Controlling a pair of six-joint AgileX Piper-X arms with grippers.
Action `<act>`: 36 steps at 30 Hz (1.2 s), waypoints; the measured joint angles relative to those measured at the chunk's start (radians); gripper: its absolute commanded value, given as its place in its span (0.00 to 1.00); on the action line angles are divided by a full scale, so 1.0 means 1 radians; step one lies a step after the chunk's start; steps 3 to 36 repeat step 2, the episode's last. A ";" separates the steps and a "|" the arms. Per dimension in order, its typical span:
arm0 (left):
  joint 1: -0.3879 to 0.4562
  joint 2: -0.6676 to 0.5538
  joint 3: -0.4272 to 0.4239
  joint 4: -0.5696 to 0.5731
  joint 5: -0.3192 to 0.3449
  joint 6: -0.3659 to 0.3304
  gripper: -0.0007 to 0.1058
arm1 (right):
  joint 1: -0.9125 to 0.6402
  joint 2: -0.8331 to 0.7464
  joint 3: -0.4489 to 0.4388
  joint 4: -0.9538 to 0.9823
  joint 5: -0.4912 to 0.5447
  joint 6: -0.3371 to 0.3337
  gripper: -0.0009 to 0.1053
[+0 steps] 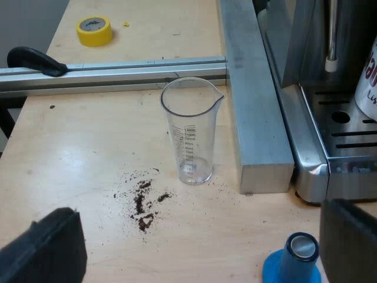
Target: Place mug into machine
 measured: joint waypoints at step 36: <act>0.000 0.000 0.000 0.000 0.000 0.000 0.77 | 0.000 0.000 0.000 0.000 0.000 0.000 0.61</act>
